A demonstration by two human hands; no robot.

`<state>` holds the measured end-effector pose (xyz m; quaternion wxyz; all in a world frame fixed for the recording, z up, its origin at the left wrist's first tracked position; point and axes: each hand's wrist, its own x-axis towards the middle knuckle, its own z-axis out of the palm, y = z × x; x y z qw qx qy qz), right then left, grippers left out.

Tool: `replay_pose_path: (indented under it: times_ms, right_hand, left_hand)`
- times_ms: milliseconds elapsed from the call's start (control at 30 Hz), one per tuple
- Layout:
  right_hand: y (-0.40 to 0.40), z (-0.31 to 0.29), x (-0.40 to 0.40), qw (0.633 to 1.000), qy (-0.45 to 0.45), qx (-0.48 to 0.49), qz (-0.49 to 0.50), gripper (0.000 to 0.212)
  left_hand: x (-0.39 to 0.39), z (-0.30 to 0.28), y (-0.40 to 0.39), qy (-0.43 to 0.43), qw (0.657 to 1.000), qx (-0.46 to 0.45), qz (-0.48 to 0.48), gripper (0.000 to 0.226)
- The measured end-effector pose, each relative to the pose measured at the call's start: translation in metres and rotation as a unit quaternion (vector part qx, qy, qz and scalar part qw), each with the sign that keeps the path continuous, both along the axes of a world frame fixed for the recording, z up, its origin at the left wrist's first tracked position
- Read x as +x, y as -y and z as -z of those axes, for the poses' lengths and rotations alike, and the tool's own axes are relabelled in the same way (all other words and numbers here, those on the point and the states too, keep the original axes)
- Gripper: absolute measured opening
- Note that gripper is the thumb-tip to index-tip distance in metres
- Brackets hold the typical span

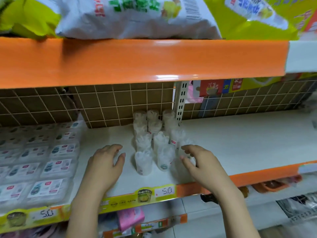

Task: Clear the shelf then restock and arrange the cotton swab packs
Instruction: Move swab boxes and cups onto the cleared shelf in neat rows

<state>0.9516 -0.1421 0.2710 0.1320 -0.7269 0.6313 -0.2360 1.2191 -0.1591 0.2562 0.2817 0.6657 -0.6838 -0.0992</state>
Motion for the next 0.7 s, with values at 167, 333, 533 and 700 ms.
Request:
replay_pose_path:
  times_ms: [167, 333, 533, 700]
  right_hand:
    - [0.008, -0.004, -0.055, 0.999, 0.008, -0.050, 0.005, 0.034]
    - [0.010, 0.002, -0.151, 1.000, 0.004, -0.014, -0.008, 0.037]
    - [0.005, 0.019, -0.275, 0.998, -0.028, 0.042, 0.047, 0.037]
    - [0.009, 0.031, -0.322, 0.995, -0.032, 0.070, 0.057, 0.036]
  left_hand:
    - [-0.059, -0.006, 0.008, -0.001, 0.999, -0.053, -0.010, 0.054]
    - [-0.146, -0.005, 0.010, 0.000, 0.998, -0.060, -0.014, 0.057]
    - [-0.273, 0.004, 0.006, 0.000, 0.997, -0.038, 0.061, 0.053]
    - [-0.327, 0.014, 0.004, 0.011, 0.995, 0.010, 0.096, 0.037]
